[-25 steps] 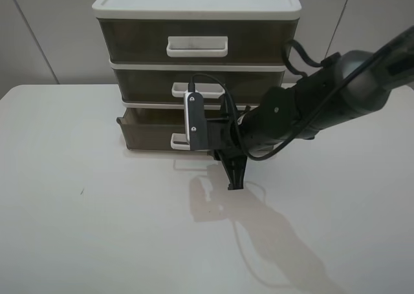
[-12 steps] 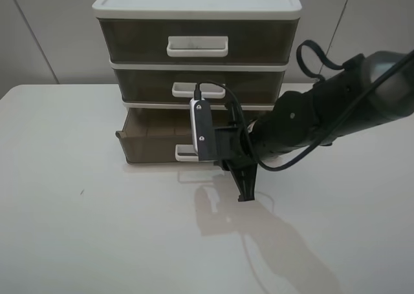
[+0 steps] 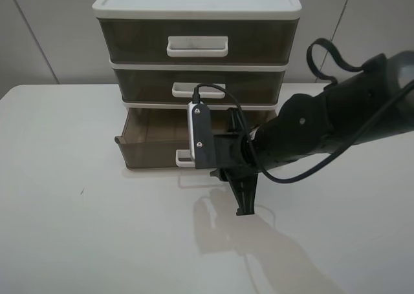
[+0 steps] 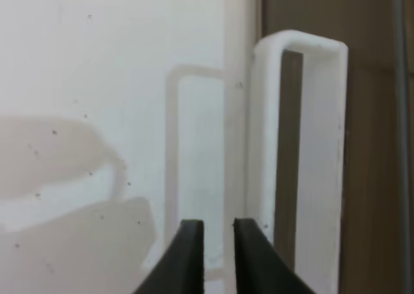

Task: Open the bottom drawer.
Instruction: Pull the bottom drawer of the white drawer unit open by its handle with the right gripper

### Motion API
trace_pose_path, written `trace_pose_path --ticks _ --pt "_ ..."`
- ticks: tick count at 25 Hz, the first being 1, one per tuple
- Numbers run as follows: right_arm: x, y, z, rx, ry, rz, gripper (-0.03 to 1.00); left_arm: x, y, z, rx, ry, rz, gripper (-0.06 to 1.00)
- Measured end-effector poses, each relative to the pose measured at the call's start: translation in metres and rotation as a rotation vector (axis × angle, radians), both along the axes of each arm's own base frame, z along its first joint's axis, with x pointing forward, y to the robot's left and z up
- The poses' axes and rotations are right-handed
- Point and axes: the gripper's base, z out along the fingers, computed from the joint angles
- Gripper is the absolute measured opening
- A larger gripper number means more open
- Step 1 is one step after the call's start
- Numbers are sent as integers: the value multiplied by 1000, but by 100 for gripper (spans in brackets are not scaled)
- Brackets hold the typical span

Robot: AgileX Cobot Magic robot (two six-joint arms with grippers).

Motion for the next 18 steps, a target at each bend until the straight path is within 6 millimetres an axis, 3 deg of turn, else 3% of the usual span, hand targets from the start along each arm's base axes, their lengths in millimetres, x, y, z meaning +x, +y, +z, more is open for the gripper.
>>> trace_pose_path --ticks 10,15,18 --pt "-8 5 5 34 36 -30 2 0 0 0 0 0 0 72" --pt "-16 3 42 175 85 -164 2 0 0 0 0 0 0 72" --pt "-23 -4 67 271 138 -264 8 0 0 0 0 0 0 72"
